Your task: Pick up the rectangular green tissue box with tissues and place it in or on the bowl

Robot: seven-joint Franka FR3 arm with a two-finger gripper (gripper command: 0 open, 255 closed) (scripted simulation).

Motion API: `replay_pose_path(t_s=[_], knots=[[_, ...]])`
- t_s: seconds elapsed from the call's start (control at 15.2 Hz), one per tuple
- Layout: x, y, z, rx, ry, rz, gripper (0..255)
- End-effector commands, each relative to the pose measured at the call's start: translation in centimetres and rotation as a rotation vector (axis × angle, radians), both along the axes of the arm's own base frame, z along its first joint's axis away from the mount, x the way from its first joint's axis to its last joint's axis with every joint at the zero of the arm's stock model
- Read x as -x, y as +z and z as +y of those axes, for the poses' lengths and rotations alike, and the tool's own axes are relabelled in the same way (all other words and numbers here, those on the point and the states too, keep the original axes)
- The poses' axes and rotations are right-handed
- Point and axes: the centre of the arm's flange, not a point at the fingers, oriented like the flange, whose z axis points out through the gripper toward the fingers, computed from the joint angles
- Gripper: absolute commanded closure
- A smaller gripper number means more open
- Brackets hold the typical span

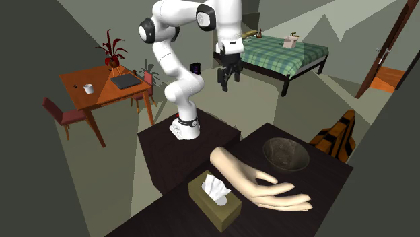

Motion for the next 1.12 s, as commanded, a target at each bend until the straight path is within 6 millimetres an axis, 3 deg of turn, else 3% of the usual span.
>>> replay_pose_path(t_s=[0.0,0.53,1.06], knots=[[0.0,0.0,0.0,0.0,0.0,0.0,0],[-3.1,-5.9,-6.1,0.139,0.217,-0.009,0],[-7.6,-10.9,-12.2,0.278,0.434,-0.018,0]])
